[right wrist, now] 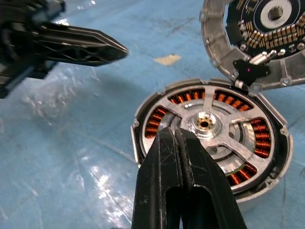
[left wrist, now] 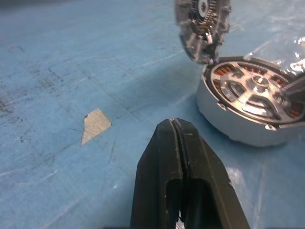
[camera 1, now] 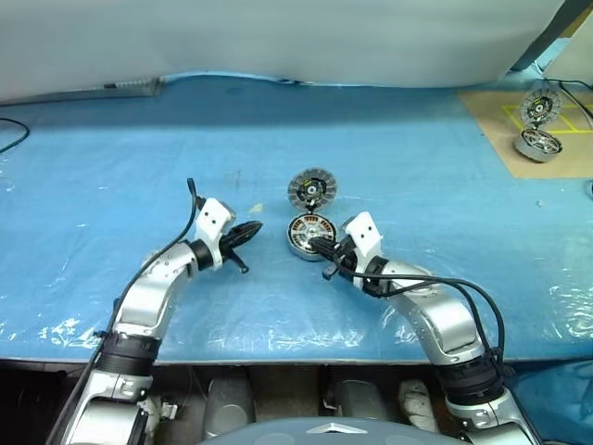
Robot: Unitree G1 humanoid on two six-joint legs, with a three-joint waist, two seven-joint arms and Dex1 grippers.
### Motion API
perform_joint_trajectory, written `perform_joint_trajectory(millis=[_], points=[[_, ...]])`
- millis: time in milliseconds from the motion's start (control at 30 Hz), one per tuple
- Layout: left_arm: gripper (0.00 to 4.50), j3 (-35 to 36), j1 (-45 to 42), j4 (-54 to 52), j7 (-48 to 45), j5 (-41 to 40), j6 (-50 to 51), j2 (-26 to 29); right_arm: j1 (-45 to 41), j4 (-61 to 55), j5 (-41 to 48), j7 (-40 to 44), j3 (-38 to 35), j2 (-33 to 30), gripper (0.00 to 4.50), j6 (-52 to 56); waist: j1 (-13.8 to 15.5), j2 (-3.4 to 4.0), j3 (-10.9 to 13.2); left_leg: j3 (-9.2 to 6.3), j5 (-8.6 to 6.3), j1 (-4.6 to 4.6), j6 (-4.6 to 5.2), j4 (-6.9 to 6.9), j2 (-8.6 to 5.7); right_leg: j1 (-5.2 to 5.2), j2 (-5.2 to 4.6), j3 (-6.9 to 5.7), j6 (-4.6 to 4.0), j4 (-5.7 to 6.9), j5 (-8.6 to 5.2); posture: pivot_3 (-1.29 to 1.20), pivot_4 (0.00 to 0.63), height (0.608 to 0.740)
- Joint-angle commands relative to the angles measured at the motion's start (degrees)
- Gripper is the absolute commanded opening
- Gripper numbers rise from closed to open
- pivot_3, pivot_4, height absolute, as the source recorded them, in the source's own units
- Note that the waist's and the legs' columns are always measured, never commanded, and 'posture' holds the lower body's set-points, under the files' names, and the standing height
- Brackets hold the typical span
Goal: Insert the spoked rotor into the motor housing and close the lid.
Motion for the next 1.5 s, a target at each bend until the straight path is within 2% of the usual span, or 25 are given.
perform_joint_trajectory(millis=[33, 200, 300, 433, 567, 833, 967, 1133, 1500], points=[[0.04, 5.59, -7.53, 7.71, -2.28, -6.62, 4.66, 0.02, 2.79, -3.88, 1.95, 0.97, -2.95, -0.44, 0.00, -4.39, 0.09, 0.00, 0.00, 0.00, 0.00, 0.00, 0.00, 0.00, -0.02, 0.00, 0.00, 0.00, 0.00, 0.00, 0.00, 0.00, 0.150, 0.740], [0.04, 7.88, -22.44, 30.72, -10.97, -8.33, 3.88, 0.88, 8.70, -2.74, 1.33, 1.87, -4.91, -1.94, 0.00, -9.56, 0.11, -0.01, 0.00, -0.01, 0.00, -0.01, 0.00, 0.00, -0.05, 0.01, 0.00, 0.01, 0.02, -0.04, 0.01, 0.00, 0.150, 0.740], [0.04, 7.55, -30.95, 43.93, -16.41, -6.74, 1.67, 0.42, 11.68, -2.27, 1.21, 2.20, -5.44, -2.48, 0.00, -11.71, 0.20, -0.02, 0.01, -0.04, 0.01, -0.03, 0.00, -0.01, -0.07, 0.01, -0.01, 0.00, 0.03, -0.07, 0.02, 0.00, 0.150, 0.740], [0.04, 7.48, -39.98, 56.92, -22.54, -4.92, -0.05, -0.85, 14.31, -1.16, 0.73, 2.08, -5.48, -2.39, 0.00, -14.11, 0.23, -0.04, 0.02, -0.08, 0.00, -0.08, 0.00, -0.03, -0.09, 0.01, -0.01, -0.01, 0.22, -0.12, 0.12, 0.00, 0.150, 0.740], [0.04, 7.46, -45.82, 64.98, -26.60, -2.64, -0.96, -2.39, 15.86, 0.11, -0.67, 0.90, -4.42, -1.43, 0.00, -16.29, 0.20, -0.06, 0.03, -0.09, 0.00, -0.08, 0.00, -0.04, -0.09, 0.02, -0.01, -0.02, 0.24, -0.12, 0.14, 0.00, 0.150, 0.740], [0.04, 6.16, -51.62, 71.46, -29.33, 3.65, -2.04, -5.36, 17.35, -0.55, -1.71, -1.08, -3.35, 0.60, 0.00, -17.63, 0.77, -0.19, 0.11, -0.11, 0.00, -0.08, 0.00, -0.04, -0.10, 0.05, -0.04, -0.05, 0.24, -0.14, 0.14, 0.00, 0.150, 0.740], [0.04, 6.35, -52.98, 72.52, -28.35, 6.15, -3.16, -6.76, 17.74, -0.71, -1.69, -1.46, -3.23, 0.98, 0.00, -17.82, 1.06, -0.23, 0.13, -0.12, 0.00, -0.07, 0.00, -0.04, -0.09, 0.07, -0.04, -0.06, 0.24, -0.16, 0.14, 0.00, 0.150, 0.740], [0.04, 7.33, -54.83, 73.54, -21.29, 8.65, -7.50, -9.83, 18.45, -1.34, -1.71, -2.77, -3.29, 1.64, 0.00, -17.59, 1.69, -0.27, 0.16, -0.12, 0.00, -0.08, 0.00, -0.04, -0.10, 0.08, -0.05, -0.07, 0.25, -0.16, 0.14, 0.00, 0.150, 0.740], [0.04, 5.81, -57.35, 74.51, -21.23, 14.18, -10.72, -13.71, 19.57, -2.20, -1.79, -4.61, -2.86, 2.32, 0.00, -17.59, 1.81, -0.31, 0.18, -0.14, 0.00, -0.08, 0.00, -0.05, -0.10, 0.09, -0.06, -0.09, 0.29, -0.19, 0.15, 0.00, 0.150, 0.740]])
